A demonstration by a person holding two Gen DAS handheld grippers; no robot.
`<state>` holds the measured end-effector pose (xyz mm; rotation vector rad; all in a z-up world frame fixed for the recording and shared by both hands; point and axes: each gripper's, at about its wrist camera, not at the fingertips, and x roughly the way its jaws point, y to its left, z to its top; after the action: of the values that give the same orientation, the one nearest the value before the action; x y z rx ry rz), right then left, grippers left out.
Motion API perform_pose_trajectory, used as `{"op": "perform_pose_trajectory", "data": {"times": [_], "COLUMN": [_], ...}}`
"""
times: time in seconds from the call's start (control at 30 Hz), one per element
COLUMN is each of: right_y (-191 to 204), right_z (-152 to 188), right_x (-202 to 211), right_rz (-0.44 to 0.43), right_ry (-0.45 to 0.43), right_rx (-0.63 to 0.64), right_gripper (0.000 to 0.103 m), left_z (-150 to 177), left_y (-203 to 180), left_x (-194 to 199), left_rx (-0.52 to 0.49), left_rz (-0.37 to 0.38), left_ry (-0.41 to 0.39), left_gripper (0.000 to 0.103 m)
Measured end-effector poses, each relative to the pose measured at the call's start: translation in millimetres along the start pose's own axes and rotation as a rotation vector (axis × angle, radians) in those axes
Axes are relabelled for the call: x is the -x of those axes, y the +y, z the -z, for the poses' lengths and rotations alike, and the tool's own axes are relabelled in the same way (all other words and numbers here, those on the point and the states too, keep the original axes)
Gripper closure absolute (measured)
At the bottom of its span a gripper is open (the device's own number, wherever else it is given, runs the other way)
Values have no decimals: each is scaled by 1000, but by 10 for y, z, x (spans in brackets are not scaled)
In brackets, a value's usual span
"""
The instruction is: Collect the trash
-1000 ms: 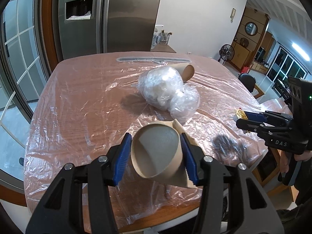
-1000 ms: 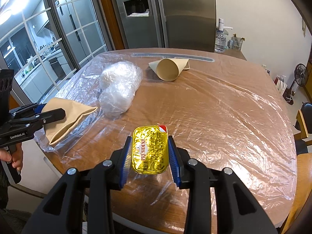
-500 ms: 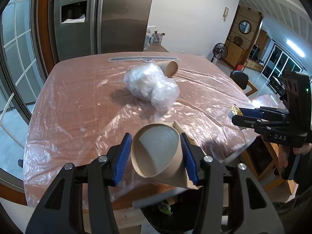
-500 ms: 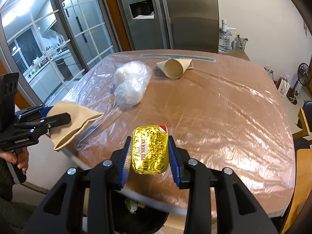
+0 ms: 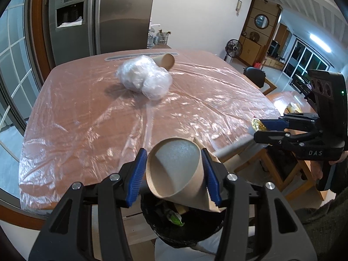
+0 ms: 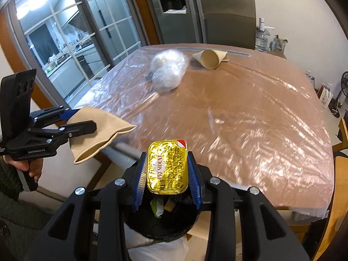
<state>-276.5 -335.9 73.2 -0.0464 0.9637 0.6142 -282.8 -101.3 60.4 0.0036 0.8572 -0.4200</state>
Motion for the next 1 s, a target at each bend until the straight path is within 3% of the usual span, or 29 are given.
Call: {"op": "perform_pose_trajectory", "data": {"times": [0.3,0.57,1.0], "right_y": [139,216,213], "right_z": [231,442,698], "right_x": [46,-44,-438], "right_rz": [-36,-18,-2], "right_ry": [35,83,164], "right_rx": [17,49,97], "right_gripper": [68,68,68], "left_z": [232,445,765], "left_y": [-216,-294,-355], "left_x": [36,-48,-479], "left_rx": [-66,-94,-160], "left_rz": [14,7,-10], "left_ry": [31,74,195], "left_gripper": [52,52,52]}}
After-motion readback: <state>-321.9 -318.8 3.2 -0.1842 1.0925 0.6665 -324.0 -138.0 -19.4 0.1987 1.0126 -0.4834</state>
